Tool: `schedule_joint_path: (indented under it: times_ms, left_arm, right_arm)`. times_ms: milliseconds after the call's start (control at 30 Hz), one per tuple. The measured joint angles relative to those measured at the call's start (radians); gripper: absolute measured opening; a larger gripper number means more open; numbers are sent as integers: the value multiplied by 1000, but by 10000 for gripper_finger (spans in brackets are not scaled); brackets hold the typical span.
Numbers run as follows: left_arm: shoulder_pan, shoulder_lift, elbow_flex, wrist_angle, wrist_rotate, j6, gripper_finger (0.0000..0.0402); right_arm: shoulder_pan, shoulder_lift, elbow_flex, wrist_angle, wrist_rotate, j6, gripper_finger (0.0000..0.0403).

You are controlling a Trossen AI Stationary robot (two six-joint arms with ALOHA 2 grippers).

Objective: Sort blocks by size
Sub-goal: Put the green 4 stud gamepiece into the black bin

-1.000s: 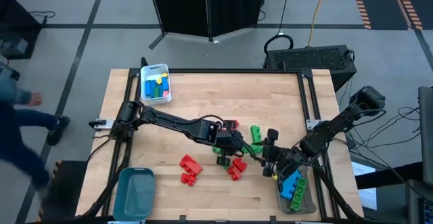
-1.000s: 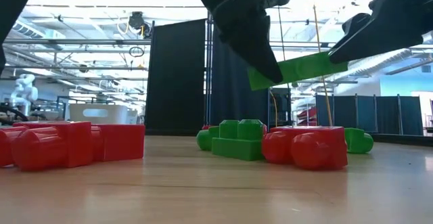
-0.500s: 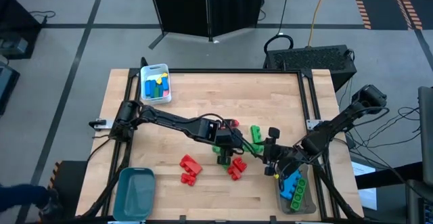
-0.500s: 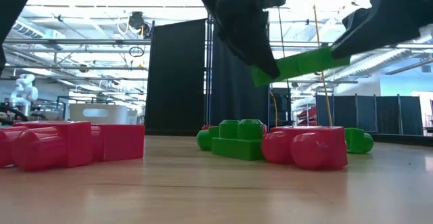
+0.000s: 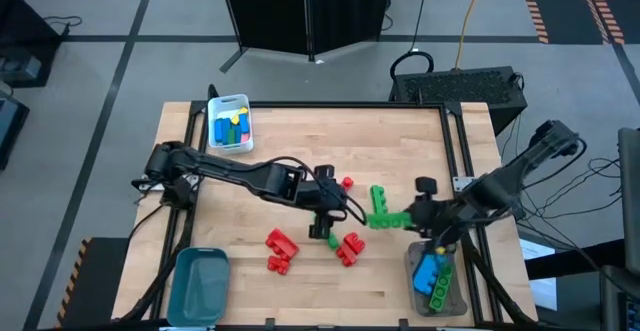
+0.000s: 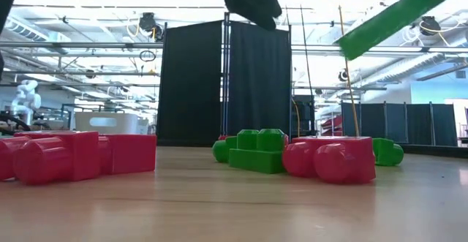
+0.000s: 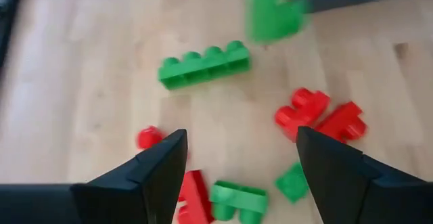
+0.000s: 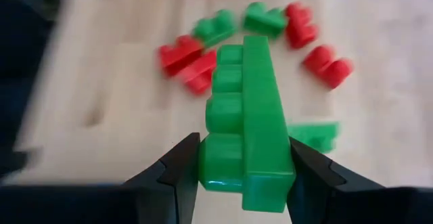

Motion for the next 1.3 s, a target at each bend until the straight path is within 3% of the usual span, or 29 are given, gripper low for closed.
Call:
schedule_joint_path:
  times_ms: [200, 367, 633, 1033, 1300]
  left_arm:
    - [-23, -5, 0, -1, -54, -6, 264]
    - [-33, 4, 0, 0, -55, -7, 264]
    - [-33, 4, 0, 40, -57, -6, 264]
    - [-10, 4, 0, 37, -21, 19, 264]
    - [8, 15, 0, 77, -4, 17, 264]
  right_arm:
    - [2, -68, 153, -173, -310, 135, 154]
    - [31, -145, 165, -213, -550, 295, 154]
    - [89, -203, 53, -223, -593, 423, 154]
    - [125, -190, -277, 181, -833, 466, 155]
    - [124, -189, -317, 308, -839, 416, 156]
